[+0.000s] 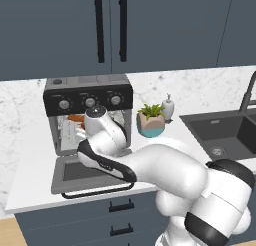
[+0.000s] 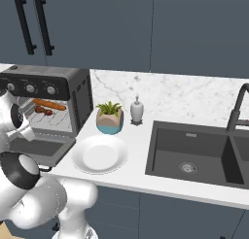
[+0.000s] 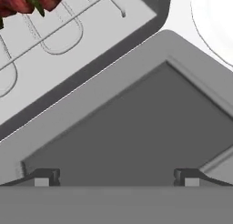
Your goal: Pick up the kebab skewer and baguette bread, and place them inside the toaster oven. Close the toaster oven door and start by setting the timer.
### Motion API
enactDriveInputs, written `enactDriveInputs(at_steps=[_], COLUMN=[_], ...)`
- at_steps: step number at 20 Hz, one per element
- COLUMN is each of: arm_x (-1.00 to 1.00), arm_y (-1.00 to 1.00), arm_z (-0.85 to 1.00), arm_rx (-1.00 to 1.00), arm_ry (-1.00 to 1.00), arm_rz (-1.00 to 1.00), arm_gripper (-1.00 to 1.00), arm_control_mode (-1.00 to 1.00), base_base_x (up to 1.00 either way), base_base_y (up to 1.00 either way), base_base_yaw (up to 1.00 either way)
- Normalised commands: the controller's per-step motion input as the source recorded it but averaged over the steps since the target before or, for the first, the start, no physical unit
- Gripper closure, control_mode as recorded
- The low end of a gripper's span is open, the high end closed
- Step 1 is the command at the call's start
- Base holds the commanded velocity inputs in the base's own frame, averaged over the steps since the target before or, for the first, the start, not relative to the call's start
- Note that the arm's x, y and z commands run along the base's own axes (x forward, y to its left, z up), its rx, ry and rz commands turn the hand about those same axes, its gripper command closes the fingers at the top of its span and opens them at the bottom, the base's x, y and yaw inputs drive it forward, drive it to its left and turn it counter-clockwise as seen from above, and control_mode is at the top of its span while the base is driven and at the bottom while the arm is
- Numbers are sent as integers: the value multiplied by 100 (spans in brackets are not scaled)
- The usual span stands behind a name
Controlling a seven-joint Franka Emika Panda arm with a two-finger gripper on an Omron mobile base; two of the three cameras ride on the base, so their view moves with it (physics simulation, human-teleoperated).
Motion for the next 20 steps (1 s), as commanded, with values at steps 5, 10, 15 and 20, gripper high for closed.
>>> enactDriveInputs(at_steps=[5,10,15,20], arm_x=[-100,-100,-69,-39], arm_y=[-3,-21,-4,3], arm_z=[11,0,-8,-26], arm_rx=[7,8,6,0], arm_ry=[2,0,4,6], arm_rz=[27,37,31,12], arm_gripper=[-100,-100,-100,-100], arm_control_mode=[-100,-100,-100,-100], base_base_x=[0,0,0,0], base_base_y=[0,0,0,0], base_base_yaw=[0,0,0,0])
